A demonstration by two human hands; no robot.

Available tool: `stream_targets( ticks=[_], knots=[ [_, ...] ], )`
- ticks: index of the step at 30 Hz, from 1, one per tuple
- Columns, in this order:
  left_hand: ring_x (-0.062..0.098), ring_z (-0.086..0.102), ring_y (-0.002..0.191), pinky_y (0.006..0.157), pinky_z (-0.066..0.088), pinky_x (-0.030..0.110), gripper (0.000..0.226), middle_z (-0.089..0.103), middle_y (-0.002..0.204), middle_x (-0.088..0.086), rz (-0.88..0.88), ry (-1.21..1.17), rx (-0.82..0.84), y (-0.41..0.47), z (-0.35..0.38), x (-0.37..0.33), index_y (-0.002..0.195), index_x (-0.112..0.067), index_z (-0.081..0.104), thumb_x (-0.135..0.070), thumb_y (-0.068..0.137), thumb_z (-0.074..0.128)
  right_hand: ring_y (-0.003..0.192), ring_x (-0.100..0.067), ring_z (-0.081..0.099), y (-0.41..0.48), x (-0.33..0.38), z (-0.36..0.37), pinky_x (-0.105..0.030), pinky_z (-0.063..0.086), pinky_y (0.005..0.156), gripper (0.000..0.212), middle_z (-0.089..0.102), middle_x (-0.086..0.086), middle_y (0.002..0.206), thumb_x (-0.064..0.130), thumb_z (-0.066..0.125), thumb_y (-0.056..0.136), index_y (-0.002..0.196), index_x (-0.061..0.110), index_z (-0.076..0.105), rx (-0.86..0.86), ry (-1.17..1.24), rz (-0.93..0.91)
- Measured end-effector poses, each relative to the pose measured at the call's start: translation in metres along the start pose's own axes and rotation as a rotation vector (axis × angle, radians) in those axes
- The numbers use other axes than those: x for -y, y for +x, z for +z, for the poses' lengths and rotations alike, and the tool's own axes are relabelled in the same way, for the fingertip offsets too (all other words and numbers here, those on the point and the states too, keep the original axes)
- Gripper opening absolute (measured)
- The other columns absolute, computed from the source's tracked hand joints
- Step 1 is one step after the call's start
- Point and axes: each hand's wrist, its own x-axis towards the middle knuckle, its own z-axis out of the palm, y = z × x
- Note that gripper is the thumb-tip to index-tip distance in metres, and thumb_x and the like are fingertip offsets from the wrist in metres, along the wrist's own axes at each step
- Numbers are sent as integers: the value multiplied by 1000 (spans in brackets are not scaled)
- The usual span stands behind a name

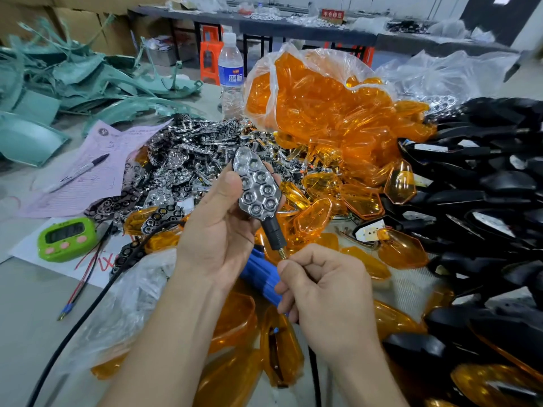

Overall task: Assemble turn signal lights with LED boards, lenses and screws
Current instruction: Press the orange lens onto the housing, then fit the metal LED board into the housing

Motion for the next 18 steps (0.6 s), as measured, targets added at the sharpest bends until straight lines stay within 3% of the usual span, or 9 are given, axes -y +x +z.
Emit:
stream_targets(
  ticks=[3, 6, 8, 11, 15, 18],
  knots=[
    [27, 69, 112, 101, 52, 45, 94, 75, 116, 9, 0, 14, -2, 0, 1, 2, 130, -9, 65, -47, 52, 100, 43, -15, 63, -1, -1, 2, -24, 52, 45, 27, 70, -2, 57, 15, 71, 96, 69, 21, 70, 1, 55, 44],
    [29, 67, 112, 107, 42, 52, 97, 74, 118, 11, 1, -19, 4, 1, 1, 2, 132, -9, 65, -46, 50, 102, 46, -19, 65, -2, 1, 4, -27, 54, 45, 24, 71, -4, 60, 11, 72, 95, 73, 20, 72, -18, 135, 62],
    [28, 70, 109, 104, 49, 51, 93, 74, 116, 11, 4, -23, 13, 1, 1, 2, 130, -8, 65, -46, 53, 101, 46, -19, 65, -1, 3, 5, -27, 53, 45, 18, 72, -5, 62, 9, 73, 94, 88, 26, 71, -25, 190, 72],
    [29, 73, 108, 95, 59, 44, 91, 74, 117, 13, 8, -40, 9, -1, 2, 0, 130, -6, 64, -44, 56, 100, 46, -15, 64, 0, 2, 5, -24, 54, 48, 40, 73, -1, 63, 12, 73, 95, 114, 44, 58, -32, 154, 56],
    [27, 72, 107, 93, 59, 44, 96, 75, 116, 12, 11, 3, -35, -2, 4, 0, 132, -5, 64, -46, 53, 100, 53, -14, 65, -3, -2, 9, -35, 61, 63, 52, 73, 8, 65, 16, 73, 95, 108, 63, 56, -90, 11, -64],
    [27, 70, 103, 91, 58, 45, 79, 75, 115, 11, 8, 51, -61, -4, 5, 2, 130, -8, 68, -39, 62, 94, 56, -9, 67, -2, -7, 9, -28, 61, 68, 53, 72, 12, 64, 16, 73, 95, 103, 66, 57, -112, -31, -94]
  ],
)
